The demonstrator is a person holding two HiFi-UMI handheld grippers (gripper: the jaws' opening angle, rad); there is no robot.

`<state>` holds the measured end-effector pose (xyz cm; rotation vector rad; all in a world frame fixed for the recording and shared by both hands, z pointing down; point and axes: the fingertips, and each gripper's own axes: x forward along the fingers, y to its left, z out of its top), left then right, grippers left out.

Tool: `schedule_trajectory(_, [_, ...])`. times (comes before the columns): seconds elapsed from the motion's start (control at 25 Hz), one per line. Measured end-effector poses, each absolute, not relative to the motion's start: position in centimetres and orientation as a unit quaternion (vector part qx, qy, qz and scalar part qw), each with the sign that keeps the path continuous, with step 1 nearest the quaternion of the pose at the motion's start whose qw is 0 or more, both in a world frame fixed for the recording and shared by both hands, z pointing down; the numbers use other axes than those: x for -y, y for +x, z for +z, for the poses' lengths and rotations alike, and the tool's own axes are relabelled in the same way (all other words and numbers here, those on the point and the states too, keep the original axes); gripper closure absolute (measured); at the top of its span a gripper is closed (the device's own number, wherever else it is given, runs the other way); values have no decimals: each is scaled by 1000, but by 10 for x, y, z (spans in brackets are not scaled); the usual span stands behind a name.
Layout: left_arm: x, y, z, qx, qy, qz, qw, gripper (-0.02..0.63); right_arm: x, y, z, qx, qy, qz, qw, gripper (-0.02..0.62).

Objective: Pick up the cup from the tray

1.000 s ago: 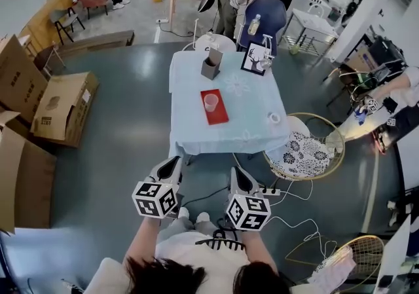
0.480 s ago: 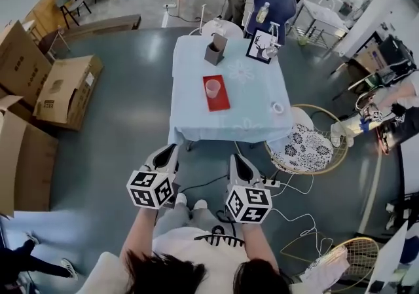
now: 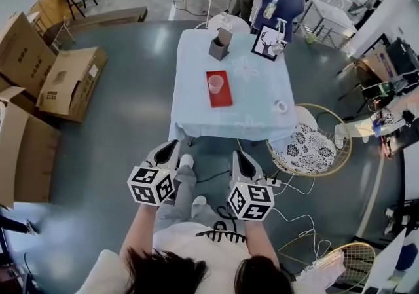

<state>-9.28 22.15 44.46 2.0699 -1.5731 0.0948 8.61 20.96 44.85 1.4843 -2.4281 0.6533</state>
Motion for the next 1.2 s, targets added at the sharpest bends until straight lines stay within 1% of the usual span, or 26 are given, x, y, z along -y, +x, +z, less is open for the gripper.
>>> schedule_trajectory(0.32, [-174, -90, 449, 576, 775, 34, 259, 604, -163, 95, 454, 823, 515, 207, 118, 558])
schedule_trajectory(0.44, [-148, -93, 455, 570, 779, 36, 259, 604, -140, 88, 461, 826, 508, 208, 125, 546])
schedule_trajectory(0.6, [-115, -97, 460, 557, 787, 50, 262, 604, -109, 76, 469, 824, 507, 213, 136, 554])
schedule_trajectory(0.72, [-87, -106, 466, 554, 787, 67, 262, 604, -81, 64, 472, 823, 506, 219, 138, 537])
schedule_trajectory(0.96, [-24, -117, 468, 535, 797, 78, 269, 604, -24, 50, 473, 810, 521, 229, 139, 545])
schedule_trajectory(1.04, [-1, -121, 467, 527, 802, 79, 270, 605, -9, 42, 473, 811, 520, 228, 141, 526])
schedule_trajectory(1.12, [20, -124, 464, 521, 807, 81, 265, 604, 5, 35, 476, 811, 517, 231, 147, 482])
schedule_trajectory(1.2, [38, -126, 461, 514, 812, 85, 264, 606, 17, 31, 480, 806, 521, 237, 149, 471])
